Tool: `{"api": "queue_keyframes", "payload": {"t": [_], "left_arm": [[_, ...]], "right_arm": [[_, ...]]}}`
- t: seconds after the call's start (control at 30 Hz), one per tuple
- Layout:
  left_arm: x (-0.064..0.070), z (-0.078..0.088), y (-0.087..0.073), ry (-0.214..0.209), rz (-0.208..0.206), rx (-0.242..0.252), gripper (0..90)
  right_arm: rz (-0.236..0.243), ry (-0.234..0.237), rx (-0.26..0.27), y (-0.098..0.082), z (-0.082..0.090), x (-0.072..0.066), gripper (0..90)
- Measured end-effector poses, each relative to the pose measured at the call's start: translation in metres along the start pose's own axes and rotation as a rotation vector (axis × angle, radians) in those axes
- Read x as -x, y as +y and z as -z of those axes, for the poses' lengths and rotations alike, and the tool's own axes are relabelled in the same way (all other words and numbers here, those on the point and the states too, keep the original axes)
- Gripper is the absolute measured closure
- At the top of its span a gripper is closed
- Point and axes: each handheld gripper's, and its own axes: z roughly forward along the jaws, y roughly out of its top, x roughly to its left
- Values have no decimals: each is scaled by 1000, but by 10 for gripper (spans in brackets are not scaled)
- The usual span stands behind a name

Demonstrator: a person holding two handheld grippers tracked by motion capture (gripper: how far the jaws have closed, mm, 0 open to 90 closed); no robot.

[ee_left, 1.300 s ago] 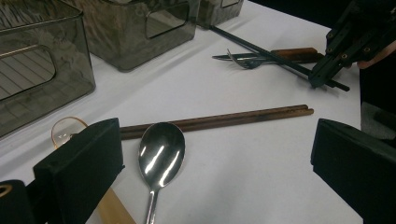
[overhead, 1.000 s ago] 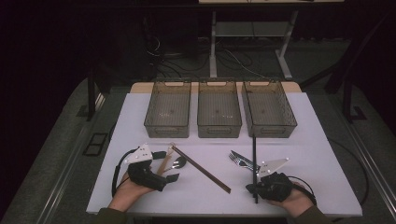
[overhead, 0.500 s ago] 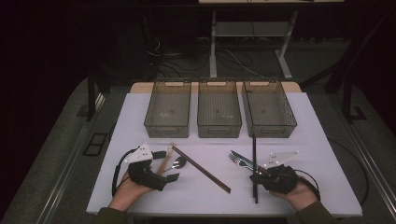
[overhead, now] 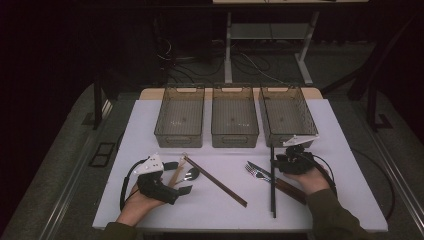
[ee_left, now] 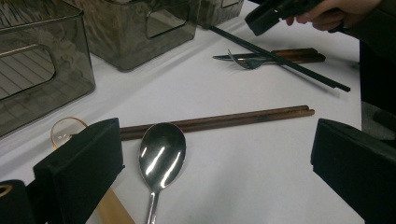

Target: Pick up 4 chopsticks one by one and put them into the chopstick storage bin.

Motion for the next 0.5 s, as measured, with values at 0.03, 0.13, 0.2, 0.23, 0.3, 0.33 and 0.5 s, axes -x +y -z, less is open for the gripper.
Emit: {"api": "queue_keyframes", "payload": {"t": [0.03,0.13,0.2,0.23,0.3,0.33,0.5], "left_arm": [[0,0,0,-1,1,-2,14],[0,-1,0,-2,-1,-4,14],[0,-1,0,-3,0,-3,15],[0,-1,0,-3,-1,-3,14],[0,-1,0,-3,-1,-3,14],[0,-1,0,-3,-1,-4,14],[0,-1,0,-4,1,-2,15]], "right_arm": [[-5,-8,3,2,-2,2,645],[-31,-27,3,6,-7,7,634],[-45,-39,-5,9,-10,8,624],[-49,-45,-8,10,-12,9,622],[-52,-49,-11,11,-17,9,619],[-52,-49,-11,11,-17,9,619],[-45,-77,-40,12,-28,5,636]]}}
